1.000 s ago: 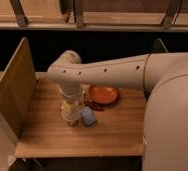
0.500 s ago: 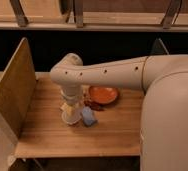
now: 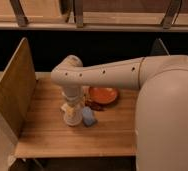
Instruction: Place the ceramic cup over the eraser
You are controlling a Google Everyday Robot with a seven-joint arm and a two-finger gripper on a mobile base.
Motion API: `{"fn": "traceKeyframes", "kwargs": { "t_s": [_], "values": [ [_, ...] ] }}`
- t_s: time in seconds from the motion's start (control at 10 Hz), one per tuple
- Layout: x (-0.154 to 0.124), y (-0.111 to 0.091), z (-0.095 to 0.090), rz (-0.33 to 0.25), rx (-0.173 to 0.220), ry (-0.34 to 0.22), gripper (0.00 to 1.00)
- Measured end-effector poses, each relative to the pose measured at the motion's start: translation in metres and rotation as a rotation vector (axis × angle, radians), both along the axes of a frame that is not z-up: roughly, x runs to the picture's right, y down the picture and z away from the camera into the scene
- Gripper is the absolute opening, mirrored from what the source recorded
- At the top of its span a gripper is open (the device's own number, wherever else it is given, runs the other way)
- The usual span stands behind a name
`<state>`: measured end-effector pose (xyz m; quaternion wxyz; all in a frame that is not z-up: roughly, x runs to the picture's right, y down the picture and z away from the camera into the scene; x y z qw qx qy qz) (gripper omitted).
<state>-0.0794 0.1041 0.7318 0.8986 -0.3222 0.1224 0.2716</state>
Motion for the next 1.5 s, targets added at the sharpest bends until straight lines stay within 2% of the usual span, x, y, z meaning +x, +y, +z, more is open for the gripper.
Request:
{"fn": "traceKeyframes", "kwargs": {
  "t_s": [0.2,0.5,0.9,1.0,1.5],
  "values": [
    [-0.005,0.008,0.016,-0.009,-0.039,-0.001,0.00],
    [-0.023,0.017,0.037,-0.056,-0.084,-0.006,0.00],
    [-0.039,0.016,0.052,-0.131,-0.101,-0.001,0.01],
    [-0.041,0.016,0.053,-0.141,-0.103,-0.001,0.07],
    [-0.050,0.024,0.042,-0.169,-0.105,-0.013,0.58]
  ]
}}
